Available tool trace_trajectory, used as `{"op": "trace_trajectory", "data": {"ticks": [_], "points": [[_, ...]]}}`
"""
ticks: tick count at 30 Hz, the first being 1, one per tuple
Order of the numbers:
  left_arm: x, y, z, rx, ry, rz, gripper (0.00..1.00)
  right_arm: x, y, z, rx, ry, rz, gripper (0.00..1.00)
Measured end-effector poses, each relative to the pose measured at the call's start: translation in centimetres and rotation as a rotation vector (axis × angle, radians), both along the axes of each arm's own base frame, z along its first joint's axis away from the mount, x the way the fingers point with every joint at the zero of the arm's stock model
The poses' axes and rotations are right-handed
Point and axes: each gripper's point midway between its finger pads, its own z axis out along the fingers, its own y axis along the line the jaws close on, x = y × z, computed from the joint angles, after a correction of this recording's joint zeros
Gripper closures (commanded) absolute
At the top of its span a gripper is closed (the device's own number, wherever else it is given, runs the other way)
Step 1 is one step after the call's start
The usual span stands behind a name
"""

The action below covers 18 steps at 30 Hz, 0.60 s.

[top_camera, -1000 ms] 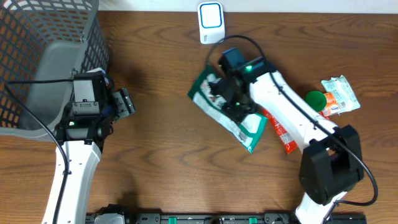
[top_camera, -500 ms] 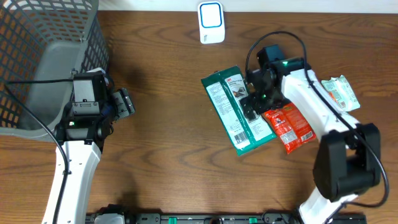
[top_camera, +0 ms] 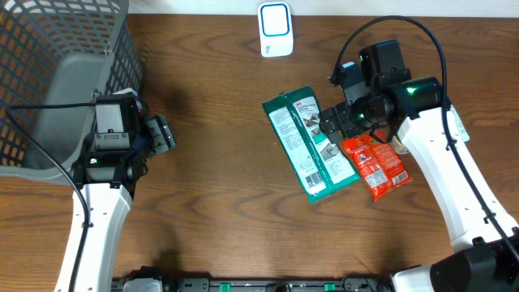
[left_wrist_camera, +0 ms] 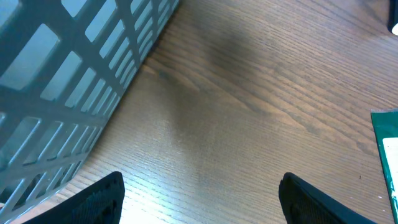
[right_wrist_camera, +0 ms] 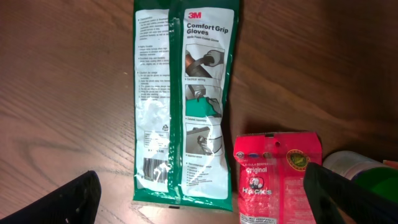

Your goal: Scan the item barcode

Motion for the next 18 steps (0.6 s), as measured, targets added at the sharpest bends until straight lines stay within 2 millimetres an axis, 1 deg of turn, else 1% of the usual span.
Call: {"op": "trace_trajectory", "data": {"ticks": [16,18], "points": [[0.0,0.0,0.0,0.0,0.0,0.0,0.2,0.0,0.0,0.01,0.0,0.0,0.0,0.01],[0.0,0.0,0.0,0.0,0.0,0.0,0.2,-0.06,-0.02,0.32,0.003,-0.009,0.0,0.01]]}}
